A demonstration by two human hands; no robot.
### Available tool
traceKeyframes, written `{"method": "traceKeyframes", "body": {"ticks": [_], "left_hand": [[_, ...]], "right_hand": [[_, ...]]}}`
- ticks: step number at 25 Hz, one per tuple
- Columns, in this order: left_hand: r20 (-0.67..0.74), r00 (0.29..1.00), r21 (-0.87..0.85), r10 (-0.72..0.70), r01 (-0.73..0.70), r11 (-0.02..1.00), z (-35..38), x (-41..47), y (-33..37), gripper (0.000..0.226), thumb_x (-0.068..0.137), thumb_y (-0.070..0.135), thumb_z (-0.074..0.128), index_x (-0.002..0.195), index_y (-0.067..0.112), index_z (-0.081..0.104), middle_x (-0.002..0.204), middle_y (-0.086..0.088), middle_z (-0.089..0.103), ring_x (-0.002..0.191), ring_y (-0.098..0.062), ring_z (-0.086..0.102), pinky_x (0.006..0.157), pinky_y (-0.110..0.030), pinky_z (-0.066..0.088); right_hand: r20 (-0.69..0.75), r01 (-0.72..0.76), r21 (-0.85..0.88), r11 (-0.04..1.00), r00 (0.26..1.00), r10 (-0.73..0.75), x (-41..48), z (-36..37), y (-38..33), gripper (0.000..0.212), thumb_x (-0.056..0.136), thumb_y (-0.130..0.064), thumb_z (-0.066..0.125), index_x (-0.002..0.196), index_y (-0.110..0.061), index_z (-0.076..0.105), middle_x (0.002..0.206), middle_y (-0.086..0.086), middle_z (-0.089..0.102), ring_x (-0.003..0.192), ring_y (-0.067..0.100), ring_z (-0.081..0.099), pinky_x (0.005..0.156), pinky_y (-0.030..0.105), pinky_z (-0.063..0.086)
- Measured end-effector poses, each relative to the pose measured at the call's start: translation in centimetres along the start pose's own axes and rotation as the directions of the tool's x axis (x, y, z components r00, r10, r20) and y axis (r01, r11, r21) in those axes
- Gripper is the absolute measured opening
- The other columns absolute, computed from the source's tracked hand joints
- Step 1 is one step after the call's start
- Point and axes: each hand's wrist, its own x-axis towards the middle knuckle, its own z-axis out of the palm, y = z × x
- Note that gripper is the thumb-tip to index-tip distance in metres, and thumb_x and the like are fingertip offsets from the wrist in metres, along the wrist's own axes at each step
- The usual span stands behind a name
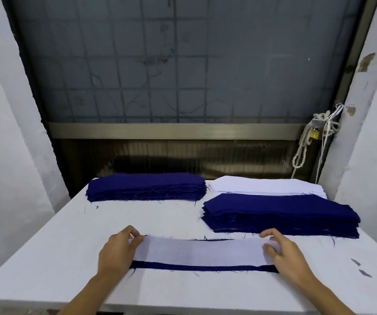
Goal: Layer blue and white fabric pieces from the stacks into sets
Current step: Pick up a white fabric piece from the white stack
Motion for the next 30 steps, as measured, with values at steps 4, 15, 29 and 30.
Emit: {"method": "traceKeyframes", "body": {"ticks": [4,15,29,30], "left_hand": [[-0.057,0.998,0.087,-0.002,0.007,0.996,0.8,-0.4,-0.3,0.019,0.102,0.050,0.050,0.086,0.038,0.050,0.082,0.016,0.064,0.070,-0.003,0.058,0.053,-0.024,0.040],[0.011,0.997,0.229,0.075,-0.076,0.970,1.0,0.1,-0.1,0.020,0.095,0.010,0.041,0.100,0.026,0.051,0.091,0.012,0.056,0.084,-0.012,0.054,0.063,-0.032,0.049],[0.143,0.961,-0.117,0.237,-0.221,0.968,1.2,12.5,17.1,0.003,0.098,0.021,0.064,0.096,0.023,0.062,0.078,0.003,0.066,0.074,-0.012,0.064,0.065,-0.028,0.052],[0.162,0.957,-0.137,0.240,-0.219,0.966,2.0,13.1,18.5,0.003,0.098,0.023,0.064,0.096,0.022,0.062,0.077,0.004,0.066,0.073,-0.012,0.064,0.065,-0.027,0.052]], "right_hand": [[-0.024,0.055,-0.141,0.988,0.998,-0.059,0.1,0.0,-0.5,0.036,0.094,-0.009,0.057,0.093,-0.045,0.054,0.083,-0.012,0.065,0.068,0.005,0.058,0.060,0.025,0.045],[-0.105,0.028,-0.237,0.971,0.993,-0.054,0.4,0.4,-0.8,0.020,0.093,-0.011,0.063,0.086,-0.030,0.064,0.094,-0.015,0.052,0.090,0.006,0.054,0.071,0.023,0.051],[-0.196,-0.015,-0.158,0.987,0.980,-0.017,13.2,-5.4,-5.2,0.016,0.096,-0.021,0.062,0.088,-0.035,0.064,0.087,-0.016,0.063,0.077,0.006,0.060,0.059,0.020,0.045],[-0.174,-0.032,-0.166,0.986,0.985,0.002,14.3,-5.5,-4.9,0.015,0.097,-0.022,0.062,0.089,-0.035,0.064,0.087,-0.015,0.064,0.076,0.006,0.061,0.059,0.020,0.045]]}}
